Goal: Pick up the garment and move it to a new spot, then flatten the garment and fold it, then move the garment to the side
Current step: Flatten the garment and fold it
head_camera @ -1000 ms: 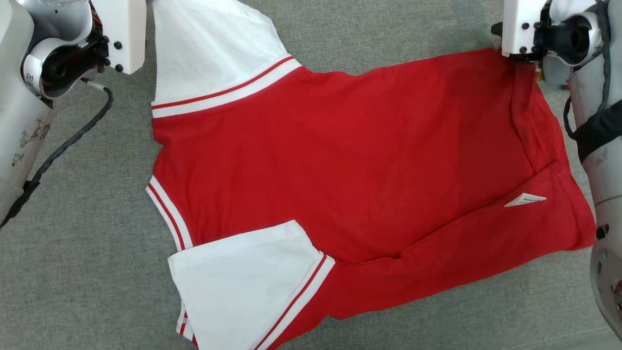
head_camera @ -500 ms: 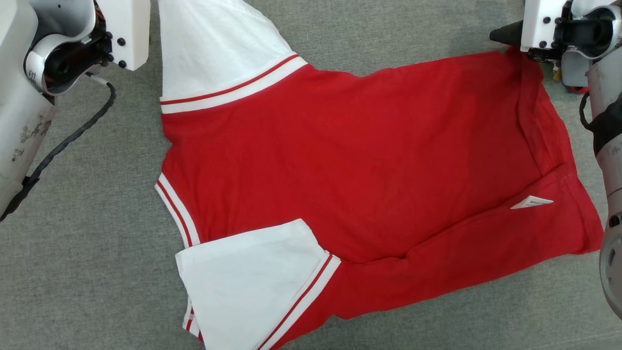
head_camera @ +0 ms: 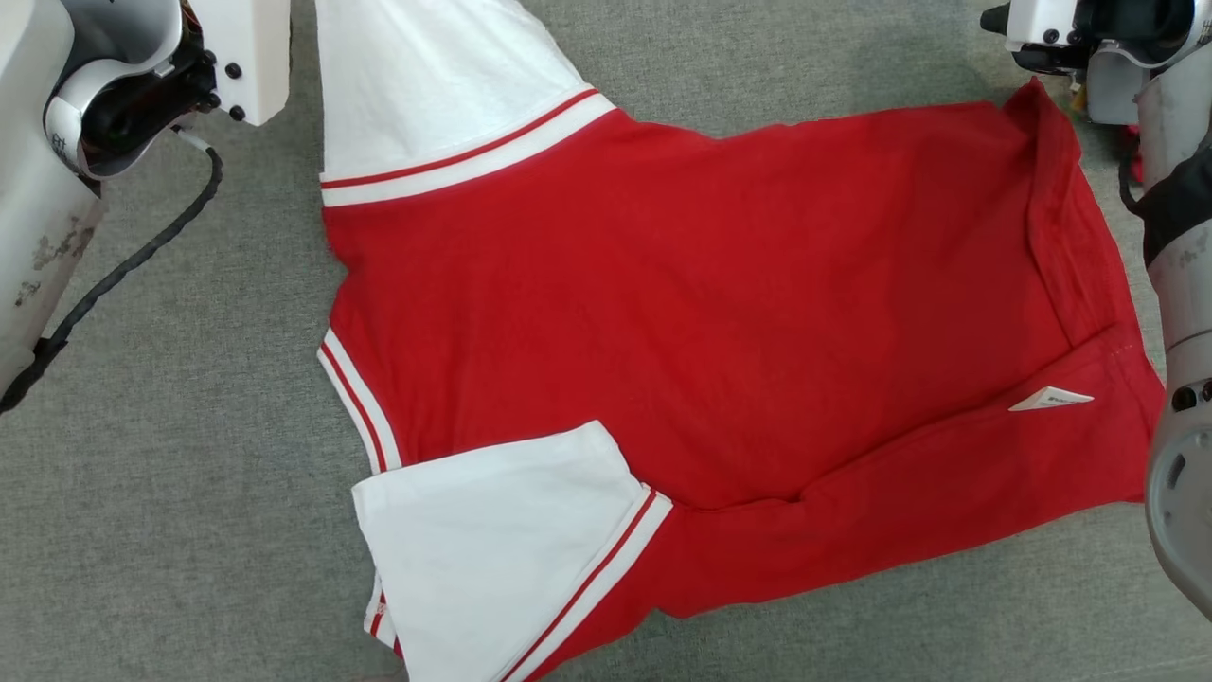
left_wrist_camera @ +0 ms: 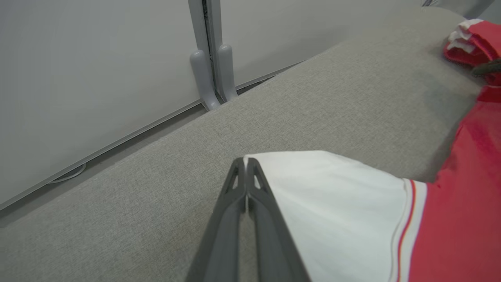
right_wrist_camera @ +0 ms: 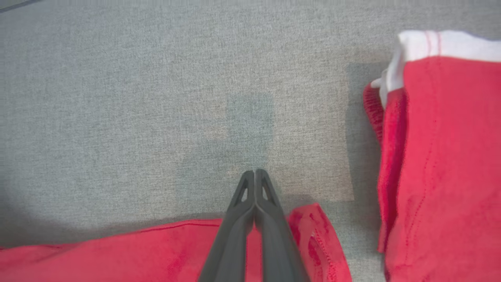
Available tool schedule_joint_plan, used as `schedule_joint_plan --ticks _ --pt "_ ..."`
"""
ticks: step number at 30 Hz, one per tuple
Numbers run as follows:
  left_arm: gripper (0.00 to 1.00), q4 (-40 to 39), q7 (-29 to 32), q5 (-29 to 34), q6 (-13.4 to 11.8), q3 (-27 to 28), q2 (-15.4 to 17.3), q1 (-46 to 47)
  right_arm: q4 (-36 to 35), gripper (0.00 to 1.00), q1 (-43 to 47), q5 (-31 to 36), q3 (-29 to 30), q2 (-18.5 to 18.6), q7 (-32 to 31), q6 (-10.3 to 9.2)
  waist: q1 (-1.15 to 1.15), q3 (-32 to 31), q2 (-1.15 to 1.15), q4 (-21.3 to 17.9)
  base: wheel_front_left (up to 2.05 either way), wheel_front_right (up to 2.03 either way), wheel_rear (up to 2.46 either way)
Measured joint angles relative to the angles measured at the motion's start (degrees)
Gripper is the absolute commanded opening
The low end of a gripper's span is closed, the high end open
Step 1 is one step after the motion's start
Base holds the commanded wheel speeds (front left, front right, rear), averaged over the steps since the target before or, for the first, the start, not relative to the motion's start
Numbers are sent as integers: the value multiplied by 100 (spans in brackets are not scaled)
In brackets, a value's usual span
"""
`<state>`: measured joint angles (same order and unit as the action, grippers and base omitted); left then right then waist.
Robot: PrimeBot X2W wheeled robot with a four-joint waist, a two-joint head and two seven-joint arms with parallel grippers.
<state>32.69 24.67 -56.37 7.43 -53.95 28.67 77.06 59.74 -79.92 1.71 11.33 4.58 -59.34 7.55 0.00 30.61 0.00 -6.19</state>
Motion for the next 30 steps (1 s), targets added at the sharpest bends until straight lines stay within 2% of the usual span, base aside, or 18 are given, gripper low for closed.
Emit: schedule_joint_plan --ticks 1,2,3,10,11,12,16,21,28,30 --pt "0 13 0 -29 0 -21 11 9 2 0 3 88 88 9 0 0 0 -20 0 -8 0 0 0" --pt "0 13 0 -29 0 -21 11 9 2 70 3 88 88 9 0 0 0 -20 0 -8 0 0 0" --pt "0 25 0 -52 0 -53 14 18 14 100 9 181 151 30 -85 0 0 -40 0 -12 0 0 0" --pt "0 66 -5 -197 0 -225 -66 168 5 100 260 710 624 4 -750 0 0 -21 0 79 0 0 0" --pt "0 70 -3 -238 0 -253 -79 188 -29 23 321 810 641 -5 -813 0 0 1 0 103 0 0 0" --pt "0 70 -2 -264 0 -275 -83 211 -86 0 357 858 681 -23 -859 0 0 27 0 123 0 0 0" --pt "0 104 -66 -296 0 -358 -88 316 -336 0 356 939 761 -90 -935 1 0 132 0 174 0 0 0" --pt "0 174 -318 -311 0 -461 -65 350 -534 0 305 777 479 -154 -558 0 0 148 0 145 0 0 0" --pt "0 175 -1149 -159 0 -530 69 641 -656 0 119 -32 -93 -157 328 0 0 4 0 69 0 0 0" --pt "0 104 -1460 -159 0 -542 74 676 -693 0 124 -498 -269 -163 648 0 0 -47 0 92 0 0 0"
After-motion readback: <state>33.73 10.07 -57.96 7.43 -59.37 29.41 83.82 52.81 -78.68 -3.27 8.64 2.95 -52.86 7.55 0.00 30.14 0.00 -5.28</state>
